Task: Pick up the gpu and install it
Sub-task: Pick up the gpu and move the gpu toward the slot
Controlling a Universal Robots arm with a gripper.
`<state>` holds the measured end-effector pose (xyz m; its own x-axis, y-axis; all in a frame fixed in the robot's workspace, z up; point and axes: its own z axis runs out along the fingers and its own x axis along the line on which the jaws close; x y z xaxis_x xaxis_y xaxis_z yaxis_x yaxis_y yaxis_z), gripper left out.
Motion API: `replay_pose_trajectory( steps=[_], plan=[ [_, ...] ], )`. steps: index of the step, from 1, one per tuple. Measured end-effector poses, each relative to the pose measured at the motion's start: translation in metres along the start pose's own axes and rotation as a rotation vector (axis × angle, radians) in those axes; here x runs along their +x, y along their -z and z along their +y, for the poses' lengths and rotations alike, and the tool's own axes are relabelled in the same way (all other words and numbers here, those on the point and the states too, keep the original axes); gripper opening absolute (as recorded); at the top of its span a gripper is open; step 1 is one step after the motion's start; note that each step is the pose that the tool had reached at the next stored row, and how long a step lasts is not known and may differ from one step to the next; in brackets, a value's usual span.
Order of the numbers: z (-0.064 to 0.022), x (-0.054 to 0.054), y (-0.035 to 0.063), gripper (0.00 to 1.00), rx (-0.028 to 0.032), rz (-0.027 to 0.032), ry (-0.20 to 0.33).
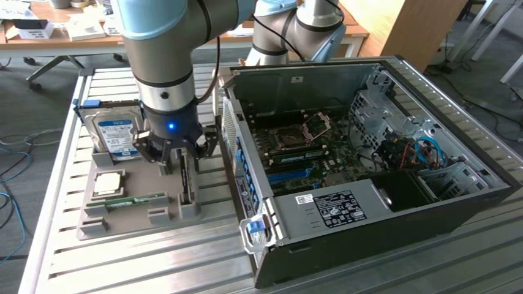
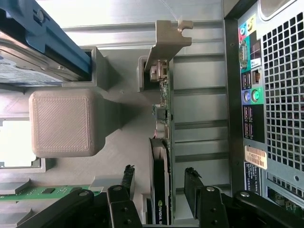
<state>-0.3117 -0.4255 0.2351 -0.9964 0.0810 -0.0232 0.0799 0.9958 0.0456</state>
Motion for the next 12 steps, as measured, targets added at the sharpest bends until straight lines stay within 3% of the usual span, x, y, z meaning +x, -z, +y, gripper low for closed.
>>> replay_pose_trajectory(
  steps=[12],
  plan=[
    [0.0000, 0.0001, -0.0033, 0.55, 0.0000, 0.0001, 0.000]
  ],
)
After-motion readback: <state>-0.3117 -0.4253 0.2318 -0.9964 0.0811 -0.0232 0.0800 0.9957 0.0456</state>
